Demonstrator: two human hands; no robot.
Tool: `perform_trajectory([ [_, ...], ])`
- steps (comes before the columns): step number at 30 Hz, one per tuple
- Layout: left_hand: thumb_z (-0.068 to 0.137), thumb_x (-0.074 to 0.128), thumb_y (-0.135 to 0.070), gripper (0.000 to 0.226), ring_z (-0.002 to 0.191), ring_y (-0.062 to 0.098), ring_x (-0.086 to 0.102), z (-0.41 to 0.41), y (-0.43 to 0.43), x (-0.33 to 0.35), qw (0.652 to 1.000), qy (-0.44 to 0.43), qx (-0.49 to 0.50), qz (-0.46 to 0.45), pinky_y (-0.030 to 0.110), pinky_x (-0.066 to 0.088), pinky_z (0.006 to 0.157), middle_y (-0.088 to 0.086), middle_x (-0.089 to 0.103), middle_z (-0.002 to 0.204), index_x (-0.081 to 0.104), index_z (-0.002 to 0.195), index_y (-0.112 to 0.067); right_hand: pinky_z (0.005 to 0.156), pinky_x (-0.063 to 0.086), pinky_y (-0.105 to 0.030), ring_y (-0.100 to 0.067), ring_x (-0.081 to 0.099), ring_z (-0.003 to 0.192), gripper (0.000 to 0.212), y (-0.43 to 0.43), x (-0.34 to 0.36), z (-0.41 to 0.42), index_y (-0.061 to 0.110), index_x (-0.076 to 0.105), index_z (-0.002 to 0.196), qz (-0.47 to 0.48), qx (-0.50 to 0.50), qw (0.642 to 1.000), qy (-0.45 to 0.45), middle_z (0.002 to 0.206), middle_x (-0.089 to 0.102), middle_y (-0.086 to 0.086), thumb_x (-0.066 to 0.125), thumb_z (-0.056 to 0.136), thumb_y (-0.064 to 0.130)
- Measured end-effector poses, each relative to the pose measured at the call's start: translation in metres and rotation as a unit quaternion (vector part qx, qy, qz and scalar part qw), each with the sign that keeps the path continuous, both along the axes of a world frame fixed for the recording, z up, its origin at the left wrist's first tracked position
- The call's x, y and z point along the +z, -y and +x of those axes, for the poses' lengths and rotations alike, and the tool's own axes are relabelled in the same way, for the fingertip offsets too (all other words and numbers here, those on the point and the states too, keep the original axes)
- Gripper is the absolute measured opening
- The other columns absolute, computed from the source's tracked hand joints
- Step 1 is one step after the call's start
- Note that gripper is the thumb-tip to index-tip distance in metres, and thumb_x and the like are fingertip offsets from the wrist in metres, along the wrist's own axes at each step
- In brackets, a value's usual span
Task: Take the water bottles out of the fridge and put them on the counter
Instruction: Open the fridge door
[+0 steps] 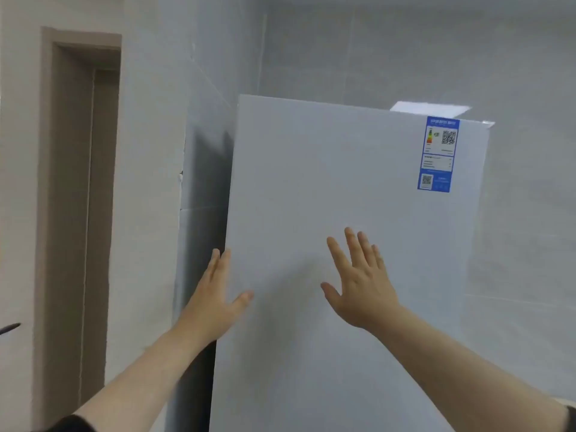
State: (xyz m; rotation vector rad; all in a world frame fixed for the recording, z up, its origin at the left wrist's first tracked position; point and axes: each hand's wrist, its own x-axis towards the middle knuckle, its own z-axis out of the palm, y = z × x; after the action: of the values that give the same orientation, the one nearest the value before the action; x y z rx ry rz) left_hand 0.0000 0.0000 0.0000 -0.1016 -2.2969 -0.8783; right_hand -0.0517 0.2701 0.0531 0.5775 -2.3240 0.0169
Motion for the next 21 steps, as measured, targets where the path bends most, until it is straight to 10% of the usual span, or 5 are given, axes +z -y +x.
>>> perform_trajectory([
  [10, 0.088, 0.070, -0.030, 0.080, 0.120, 0.009, 0.040, -0.059, 0.017, 0.000, 0.994, -0.084, -0.030, 0.064, 0.022, 0.030, 0.101, -0.003, 0.029, 0.142, 0.025, 0.154, -0.028, 0.117, -0.003, -0.059, -0.040, -0.006, 0.149, 0.106, 0.023, -0.011, -0.059, 0.027, 0.001, 0.155, 0.019, -0.052, 0.997, -0.058, 0.164, -0.006, -0.013, 0.052, 0.075, 0.074],
  [17, 0.082, 0.070, -0.037, 0.093, 0.111, 0.014, 0.040, -0.007, 0.006, -0.013, 0.991, -0.134, -0.009, -0.011, 0.027, 0.032, 0.096, -0.005, 0.033, 0.124, 0.017, 0.156, -0.025, 0.115, 0.015, -0.062, -0.044, 0.015, 0.146, 0.095, 0.014, -0.006, -0.025, 0.023, 0.021, 0.151, -0.044, -0.010, 0.997, -0.070, 0.160, 0.016, -0.019, 0.057, 0.075, 0.068],
  [21, 0.084, 0.073, -0.030, 0.096, 0.129, 0.006, 0.031, 0.048, -0.011, -0.020, 0.991, -0.132, -0.018, 0.008, 0.029, 0.030, 0.107, -0.012, 0.031, 0.140, 0.011, 0.156, -0.015, 0.120, 0.009, -0.053, -0.035, -0.001, 0.150, 0.098, 0.005, 0.024, 0.014, 0.028, 0.004, 0.155, -0.093, 0.031, 0.993, -0.064, 0.164, -0.002, -0.013, 0.057, 0.081, 0.065],
])
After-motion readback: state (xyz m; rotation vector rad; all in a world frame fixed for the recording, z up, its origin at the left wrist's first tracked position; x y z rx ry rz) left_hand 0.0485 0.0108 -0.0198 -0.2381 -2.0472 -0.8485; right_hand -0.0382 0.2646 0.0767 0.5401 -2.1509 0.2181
